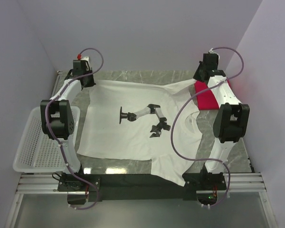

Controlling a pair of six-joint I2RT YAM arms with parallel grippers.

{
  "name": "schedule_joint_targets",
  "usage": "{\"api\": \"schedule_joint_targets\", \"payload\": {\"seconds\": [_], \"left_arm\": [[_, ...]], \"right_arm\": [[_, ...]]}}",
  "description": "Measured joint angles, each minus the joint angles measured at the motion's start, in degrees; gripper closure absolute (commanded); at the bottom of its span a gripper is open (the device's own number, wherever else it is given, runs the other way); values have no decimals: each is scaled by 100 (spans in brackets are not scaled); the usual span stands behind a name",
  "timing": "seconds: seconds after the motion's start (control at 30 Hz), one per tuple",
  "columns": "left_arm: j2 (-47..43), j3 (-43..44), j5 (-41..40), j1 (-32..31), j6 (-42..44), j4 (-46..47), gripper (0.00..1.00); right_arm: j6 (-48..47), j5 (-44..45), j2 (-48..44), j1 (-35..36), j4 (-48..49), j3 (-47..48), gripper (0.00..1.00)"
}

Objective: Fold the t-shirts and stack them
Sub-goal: Fold the tshirt

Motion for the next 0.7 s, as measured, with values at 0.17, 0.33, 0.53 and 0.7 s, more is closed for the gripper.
{"api": "schedule_joint_targets", "payload": {"seconds": [0.17,0.33,0.53,0.7], "left_arm": [[35,529,144,0,610,-144,99],[87,769,151,2,1132,-175,99],[44,302,127,2,1325,-162,99],[44,85,-9,2,1279,-245,99]], "right_arm": [[216,166,-293,131,-380,-142,100],[350,321,-518,293,-678,-142,100],[520,452,-789,452,-1051,-203,100],[662,503,-1123,584,-1342,-498,100]]}}
